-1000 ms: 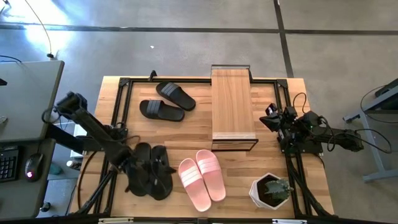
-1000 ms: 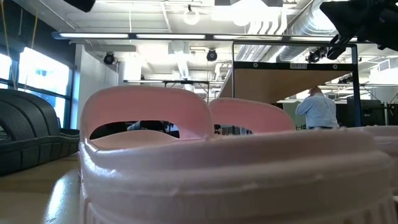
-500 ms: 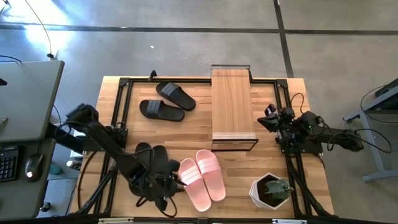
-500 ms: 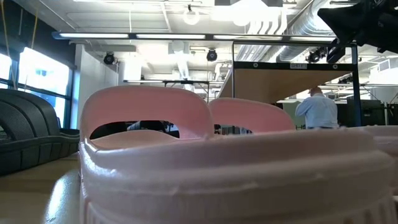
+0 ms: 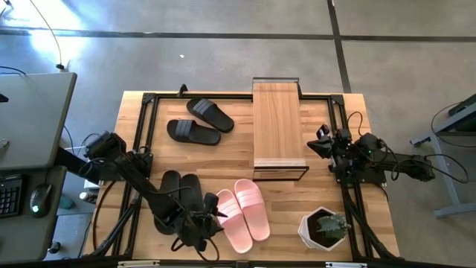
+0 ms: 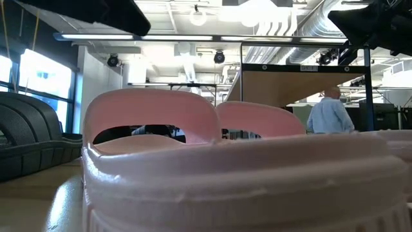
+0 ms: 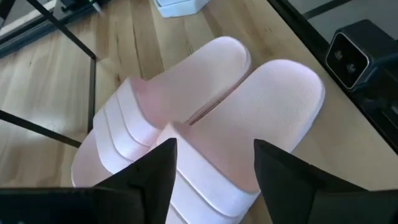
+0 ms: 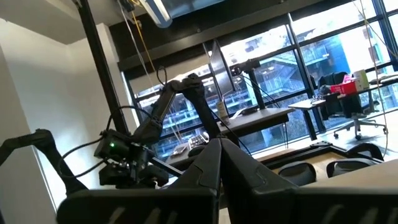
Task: Pick and place slides into the shelf
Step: Put the pink slide on the shelf
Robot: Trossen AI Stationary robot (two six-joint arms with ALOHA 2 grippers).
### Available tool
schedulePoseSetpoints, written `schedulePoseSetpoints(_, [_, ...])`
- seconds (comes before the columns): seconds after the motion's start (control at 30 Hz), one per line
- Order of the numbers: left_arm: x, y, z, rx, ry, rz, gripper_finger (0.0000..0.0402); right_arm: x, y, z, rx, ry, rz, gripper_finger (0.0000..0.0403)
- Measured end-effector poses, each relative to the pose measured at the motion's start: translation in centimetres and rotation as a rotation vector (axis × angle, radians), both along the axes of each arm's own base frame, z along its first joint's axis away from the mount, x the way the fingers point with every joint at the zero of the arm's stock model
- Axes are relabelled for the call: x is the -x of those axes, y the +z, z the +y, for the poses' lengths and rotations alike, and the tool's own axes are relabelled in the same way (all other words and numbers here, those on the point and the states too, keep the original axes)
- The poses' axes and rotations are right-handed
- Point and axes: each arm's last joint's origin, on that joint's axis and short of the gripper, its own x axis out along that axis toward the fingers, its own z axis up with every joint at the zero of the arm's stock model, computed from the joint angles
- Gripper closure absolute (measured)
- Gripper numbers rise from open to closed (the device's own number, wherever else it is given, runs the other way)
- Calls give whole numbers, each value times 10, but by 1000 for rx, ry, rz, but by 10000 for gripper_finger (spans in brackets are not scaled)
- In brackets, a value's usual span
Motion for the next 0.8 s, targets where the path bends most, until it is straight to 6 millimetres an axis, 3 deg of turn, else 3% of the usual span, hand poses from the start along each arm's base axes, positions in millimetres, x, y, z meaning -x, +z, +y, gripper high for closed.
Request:
schedulePoseSetpoints(0.27, [-3, -5, -2, -6, -14, -11, 213, 0, -1, 0, -1, 0, 10, 402])
schedulePoseSetpoints(0.6, [-11, -39, -6, -100, 32, 16, 220, -1, -2, 0, -2, -7, 19, 402])
schedulePoseSetpoints(0.8, [-14, -45, -3, -152, 56, 15, 220, -1, -2, 0, -5, -8, 22, 402])
